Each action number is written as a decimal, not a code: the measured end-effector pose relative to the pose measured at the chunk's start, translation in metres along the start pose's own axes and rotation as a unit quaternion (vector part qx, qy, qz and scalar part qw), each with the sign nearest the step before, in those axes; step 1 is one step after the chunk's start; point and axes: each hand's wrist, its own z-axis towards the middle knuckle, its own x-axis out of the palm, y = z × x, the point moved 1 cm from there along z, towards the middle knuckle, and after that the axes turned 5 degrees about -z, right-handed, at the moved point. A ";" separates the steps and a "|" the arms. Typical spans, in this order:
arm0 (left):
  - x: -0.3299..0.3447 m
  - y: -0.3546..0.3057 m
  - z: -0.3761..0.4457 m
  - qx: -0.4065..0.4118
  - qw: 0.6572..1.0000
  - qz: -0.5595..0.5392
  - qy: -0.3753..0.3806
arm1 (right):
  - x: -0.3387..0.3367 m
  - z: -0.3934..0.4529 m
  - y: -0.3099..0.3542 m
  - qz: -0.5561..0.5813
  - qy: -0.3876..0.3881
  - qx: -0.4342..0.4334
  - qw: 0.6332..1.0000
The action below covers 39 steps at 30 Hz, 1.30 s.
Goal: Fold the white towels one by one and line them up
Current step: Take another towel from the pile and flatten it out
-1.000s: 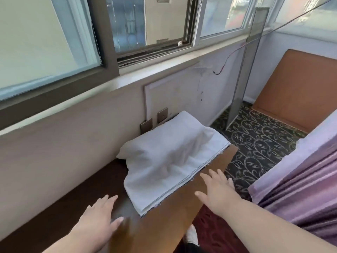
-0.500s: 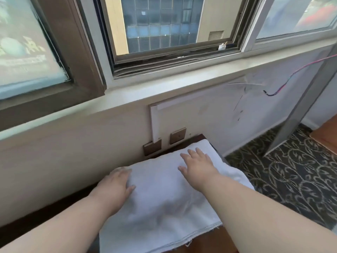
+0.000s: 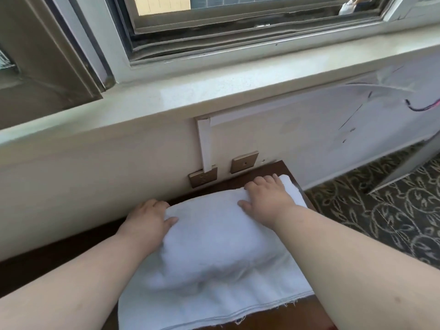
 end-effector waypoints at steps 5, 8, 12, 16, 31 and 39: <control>-0.009 -0.002 -0.002 0.033 0.999 -0.026 -0.008 | -0.009 0.005 -0.011 0.042 -0.034 -0.047 0.997; -0.017 -0.002 -0.007 0.052 0.998 0.019 -0.011 | -0.012 0.001 -0.016 0.027 -0.043 -0.068 0.996; -0.031 -0.003 -0.015 0.057 0.998 0.020 -0.029 | -0.023 -0.007 -0.029 0.070 -0.035 -0.038 0.996; -0.048 -0.009 -0.024 0.077 0.996 0.039 -0.019 | -0.034 -0.011 -0.036 0.033 0.038 -0.058 0.997; -0.077 0.000 -0.140 0.090 0.987 0.112 -0.068 | -0.078 -0.101 -0.050 -0.033 0.040 -0.001 0.999; -0.108 0.059 -0.241 0.087 0.983 0.097 -0.130 | -0.122 -0.176 0.029 -0.053 0.056 -0.013 0.997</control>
